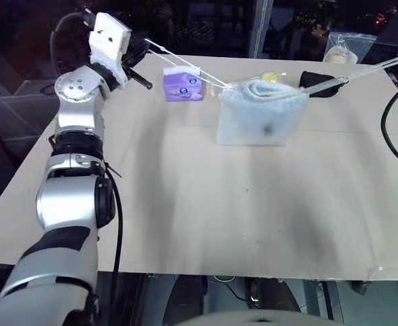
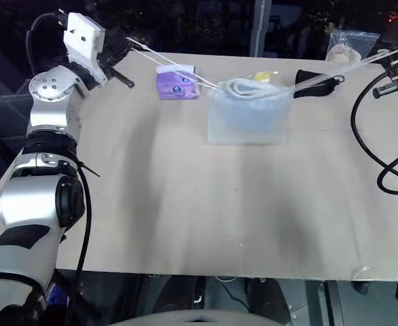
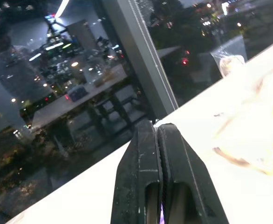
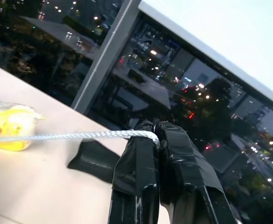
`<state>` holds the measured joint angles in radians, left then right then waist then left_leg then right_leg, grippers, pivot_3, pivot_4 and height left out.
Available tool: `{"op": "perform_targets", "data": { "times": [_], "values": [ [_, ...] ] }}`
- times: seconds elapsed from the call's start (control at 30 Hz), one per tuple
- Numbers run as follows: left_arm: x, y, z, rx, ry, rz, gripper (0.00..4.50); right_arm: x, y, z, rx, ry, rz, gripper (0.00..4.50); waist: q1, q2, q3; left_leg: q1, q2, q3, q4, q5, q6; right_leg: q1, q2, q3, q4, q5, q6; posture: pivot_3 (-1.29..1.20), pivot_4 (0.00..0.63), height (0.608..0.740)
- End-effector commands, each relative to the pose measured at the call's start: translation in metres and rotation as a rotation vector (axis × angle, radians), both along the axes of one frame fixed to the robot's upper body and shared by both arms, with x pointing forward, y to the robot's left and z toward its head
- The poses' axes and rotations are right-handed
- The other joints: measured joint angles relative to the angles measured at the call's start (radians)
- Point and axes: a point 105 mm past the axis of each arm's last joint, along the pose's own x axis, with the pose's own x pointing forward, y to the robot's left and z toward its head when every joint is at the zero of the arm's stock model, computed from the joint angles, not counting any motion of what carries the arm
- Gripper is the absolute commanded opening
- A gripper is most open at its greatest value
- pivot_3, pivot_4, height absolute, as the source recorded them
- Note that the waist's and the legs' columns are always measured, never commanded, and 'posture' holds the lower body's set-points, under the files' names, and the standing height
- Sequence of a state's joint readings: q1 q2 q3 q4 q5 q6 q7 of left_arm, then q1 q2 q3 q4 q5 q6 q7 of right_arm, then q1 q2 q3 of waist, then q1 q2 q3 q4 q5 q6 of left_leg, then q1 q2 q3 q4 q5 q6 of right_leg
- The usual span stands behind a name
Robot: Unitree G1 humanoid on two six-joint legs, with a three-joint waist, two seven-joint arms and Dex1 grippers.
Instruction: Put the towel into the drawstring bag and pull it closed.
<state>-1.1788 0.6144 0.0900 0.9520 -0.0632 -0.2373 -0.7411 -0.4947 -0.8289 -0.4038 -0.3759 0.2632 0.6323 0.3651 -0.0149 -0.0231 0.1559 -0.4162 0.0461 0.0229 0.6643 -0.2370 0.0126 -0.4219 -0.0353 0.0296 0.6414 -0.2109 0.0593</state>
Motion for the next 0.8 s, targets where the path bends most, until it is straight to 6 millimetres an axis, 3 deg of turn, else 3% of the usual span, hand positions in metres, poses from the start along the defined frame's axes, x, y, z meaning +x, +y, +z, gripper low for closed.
{"op": "perform_targets", "data": {
  "times": [0.03,0.07,0.17,0.2,0.23,0.3,0.33,0.37,0.4,0.43,0.47,0.5,0.53,0.57,0.6,0.63,0.67,0.73,0.77,0.8],
  "values": [
    [0.001,0.010,0.030,-0.104,-0.085,0.085,0.02,-0.004,0.009,0.008,-0.003,-0.045,0.021,0.00,0.002,0.000,0.000,0.000,0.000,-0.001,0.000,0.000,0.000,0.000,0.000,-0.001,0.000,0.000,0.000,0.00,0.150,0.740],
    [0.004,0.028,0.036,-0.156,-0.095,0.182,0.02,-0.005,-0.002,0.011,0.008,-0.060,-0.028,0.00,0.002,-0.001,0.001,0.000,0.000,-0.001,0.000,0.000,0.000,0.000,0.000,-0.001,0.001,0.000,0.000,0.00,0.150,0.740],
    [-0.005,-0.013,0.016,-0.021,-0.048,-0.056,0.02,-0.009,0.041,-0.002,-0.036,0.013,0.170,0.00,-0.002,0.000,0.001,0.000,0.000,0.000,0.000,0.000,0.000,0.000,0.000,0.000,0.001,0.000,0.000,0.00,0.150,0.740],
    [-0.003,-0.010,0.019,-0.042,-0.061,-0.037,0.02,-0.007,0.035,0.001,-0.032,-0.008,0.129,0.00,-0.001,0.000,0.001,0.000,0.000,0.000,0.000,0.000,0.000,0.000,0.000,0.000,0.000,0.000,0.000,0.00,0.150,0.740],
    [0.001,0.006,0.027,-0.113,-0.078,0.055,0.02,-0.004,0.017,0.007,0.008,-0.032,0.050,0.00,0.002,0.000,0.001,0.000,0.000,0.000,0.000,0.000,0.000,0.000,0.000,0.000,0.000,0.000,0.000,0.00,0.150,0.740],
    [0.005,0.014,0.029,-0.190,-0.038,0.085,0.02,-0.008,0.031,0.000,-0.048,0.029,0.154,0.00,0.008,-0.001,0.002,-0.001,0.000,0.000,0.000,0.000,0.000,0.000,0.000,-0.001,0.000,0.000,0.000,0.00,0.150,0.740],
    [-0.003,-0.010,0.023,-0.091,-0.032,-0.048,0.02,-0.016,0.055,0.005,-0.038,0.013,0.272,0.00,0.008,-0.001,0.002,-0.001,0.000,0.000,0.001,0.000,0.000,0.000,0.000,-0.001,0.000,0.000,0.000,0.00,0.150,0.740],
    [-0.008,-0.020,0.029,-0.071,-0.074,-0.096,0.02,-0.018,0.061,0.013,-0.007,-0.016,0.295,0.00,0.004,-0.001,0.002,-0.001,0.000,0.000,0.001,0.000,0.000,0.000,0.000,-0.001,0.000,0.000,0.000,0.00,0.150,0.740],
    [-0.007,-0.008,0.045,-0.158,-0.127,-0.028,0.02,-0.013,0.046,0.023,0.022,-0.058,0.214,0.00,0.004,-0.001,0.002,-0.001,0.000,0.000,0.000,0.000,0.000,0.000,0.000,-0.001,0.000,0.000,0.000,0.00,0.150,0.740],
    [-0.003,0.010,0.053,-0.254,-0.140,0.052,0.02,-0.010,0.035,0.019,-0.014,-0.034,0.166,0.00,0.005,-0.001,0.002,-0.001,0.000,0.000,0.000,0.000,0.000,0.000,0.000,-0.001,0.000,0.000,0.000,0.00,0.150,0.740],
    [0.001,0.009,0.045,-0.246,-0.084,0.054,0.02,-0.010,0.035,0.011,-0.066,0.015,0.177,0.00,0.009,-0.002,0.002,-0.001,0.000,-0.001,0.001,0.000,0.000,0.000,0.000,-0.001,0.000,0.000,0.000,0.00,0.150,0.740],
    [0.002,-0.009,0.019,-0.094,0.005,-0.023,0.02,-0.013,0.044,0.013,-0.078,0.004,0.227,0.00,0.010,-0.002,0.003,-0.002,0.000,-0.001,0.001,0.000,0.000,0.000,0.000,-0.002,0.000,0.000,0.000,0.00,0.150,0.740],
    [-0.002,-0.018,0.022,-0.087,-0.024,-0.072,0.02,-0.014,0.046,0.030,-0.003,-0.066,0.237,0.00,0.005,-0.002,0.002,-0.002,0.000,-0.001,0.001,0.000,0.000,0.000,0.000,-0.002,0.000,0.000,0.000,0.00,0.150,0.740],
    [-0.002,-0.008,0.040,-0.191,-0.080,-0.027,0.02,-0.013,0.035,0.045,0.069,-0.131,0.187,0.00,-0.001,-0.001,0.002,0.000,0.000,0.000,0.001,0.000,0.000,0.001,0.000,0.000,-0.001,0.000,0.000,0.00,0.150,0.740],
    [-0.002,0.019,0.063,-0.310,-0.157,0.108,0.02,-0.009,0.013,0.051,0.109,-0.165,0.076,0.00,0.000,-0.001,0.002,0.000,0.000,0.001,0.001,0.000,0.000,0.000,0.000,0.001,0.000,0.000,0.000,0.00,0.150,0.740],
    [0.000,0.026,0.062,-0.315,-0.128,0.132,0.02,-0.006,0.023,0.029,-0.017,-0.052,0.115,0.00,0.002,-0.003,0.003,0.000,0.000,0.001,0.001,0.000,0.000,0.000,0.000,0.001,0.000,0.000,0.000,0.00,0.150,0.740],
    [0.002,0.015,0.050,-0.180,-0.092,0.105,0.02,-0.010,0.042,0.024,-0.059,-0.034,0.213,0.00,0.006,-0.006,0.003,-0.001,0.000,0.000,0.001,0.000,0.000,0.000,0.000,0.000,0.001,0.000,0.000,0.00,0.150,0.740],
    [-0.005,0.009,0.068,-0.243,-0.159,0.045,0.02,-0.025,0.054,0.072,0.106,-0.230,0.328,0.00,-0.008,-0.004,0.004,0.000,0.001,-0.002,0.000,0.000,0.000,0.000,0.001,-0.002,0.000,0.000,0.000,0.00,0.150,0.740],
    [-0.009,0.022,0.087,-0.312,-0.228,0.104,0.02,-0.028,0.041,0.093,0.134,-0.308,0.263,0.00,-0.013,-0.002,0.006,0.000,0.001,-0.001,0.000,0.000,0.000,-0.001,0.002,0.001,0.001,0.000,0.000,0.00,0.150,0.740],
    [-0.012,0.032,0.098,-0.376,-0.264,0.141,0.02,-0.027,0.028,0.098,0.126,-0.323,0.195,0.00,-0.008,0.004,0.011,0.000,0.000,-0.001,0.000,0.000,0.000,-0.002,0.002,0.003,0.001,0.000,0.000,0.00,0.150,0.740]
  ]
}}
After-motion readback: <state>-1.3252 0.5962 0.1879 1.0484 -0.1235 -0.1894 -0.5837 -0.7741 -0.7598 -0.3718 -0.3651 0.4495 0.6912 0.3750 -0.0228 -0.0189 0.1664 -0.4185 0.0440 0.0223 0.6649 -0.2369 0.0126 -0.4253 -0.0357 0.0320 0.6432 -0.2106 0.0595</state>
